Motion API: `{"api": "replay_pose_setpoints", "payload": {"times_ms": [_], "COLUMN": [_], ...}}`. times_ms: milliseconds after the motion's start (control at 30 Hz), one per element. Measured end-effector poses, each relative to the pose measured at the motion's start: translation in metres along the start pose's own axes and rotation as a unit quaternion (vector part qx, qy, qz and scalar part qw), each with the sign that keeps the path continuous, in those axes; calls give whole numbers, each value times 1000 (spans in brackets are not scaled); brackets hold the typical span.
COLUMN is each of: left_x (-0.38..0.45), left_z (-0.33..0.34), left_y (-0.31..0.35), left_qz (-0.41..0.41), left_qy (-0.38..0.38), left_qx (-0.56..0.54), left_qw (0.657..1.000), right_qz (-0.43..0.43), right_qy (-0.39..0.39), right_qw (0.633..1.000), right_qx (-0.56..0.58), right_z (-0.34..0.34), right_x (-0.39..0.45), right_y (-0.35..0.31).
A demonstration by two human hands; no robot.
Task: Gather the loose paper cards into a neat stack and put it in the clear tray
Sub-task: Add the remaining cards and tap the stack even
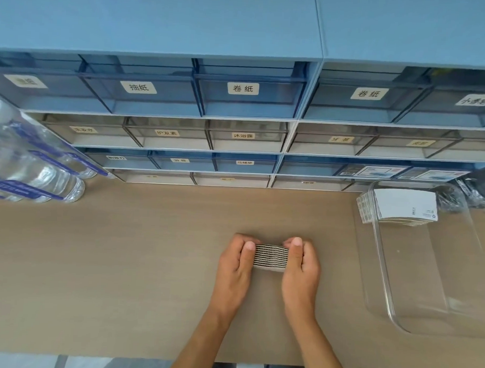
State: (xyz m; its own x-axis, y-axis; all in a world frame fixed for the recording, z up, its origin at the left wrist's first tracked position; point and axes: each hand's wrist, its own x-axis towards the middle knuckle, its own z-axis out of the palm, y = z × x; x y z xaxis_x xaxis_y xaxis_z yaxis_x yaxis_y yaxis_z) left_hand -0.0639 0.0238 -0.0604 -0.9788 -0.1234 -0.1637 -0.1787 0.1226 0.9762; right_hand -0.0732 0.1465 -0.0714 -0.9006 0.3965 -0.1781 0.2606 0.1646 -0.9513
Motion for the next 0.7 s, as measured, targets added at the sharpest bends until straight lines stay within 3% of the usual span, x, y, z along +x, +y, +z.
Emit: {"api": "replay_pose_setpoints", "payload": {"times_ms": [167,500,700], "left_x": [6,7,7], "left_z": [-13,-8,-8], "left_y": [-7,-2,-4], "left_qz": [34,102,107], "left_qy": [-111,-71,-72], "left_qx": [21,60,98], "left_qw": [993,990,987], "right_qz": [17,2,-15], "right_qy": [11,-7,-75], "right_qw": [1000,998,994], "right_qx": [-12,-59,-73], "right_z": [1,-1,-9], "right_x": [3,9,9], "right_y": [3,-5,-10]}}
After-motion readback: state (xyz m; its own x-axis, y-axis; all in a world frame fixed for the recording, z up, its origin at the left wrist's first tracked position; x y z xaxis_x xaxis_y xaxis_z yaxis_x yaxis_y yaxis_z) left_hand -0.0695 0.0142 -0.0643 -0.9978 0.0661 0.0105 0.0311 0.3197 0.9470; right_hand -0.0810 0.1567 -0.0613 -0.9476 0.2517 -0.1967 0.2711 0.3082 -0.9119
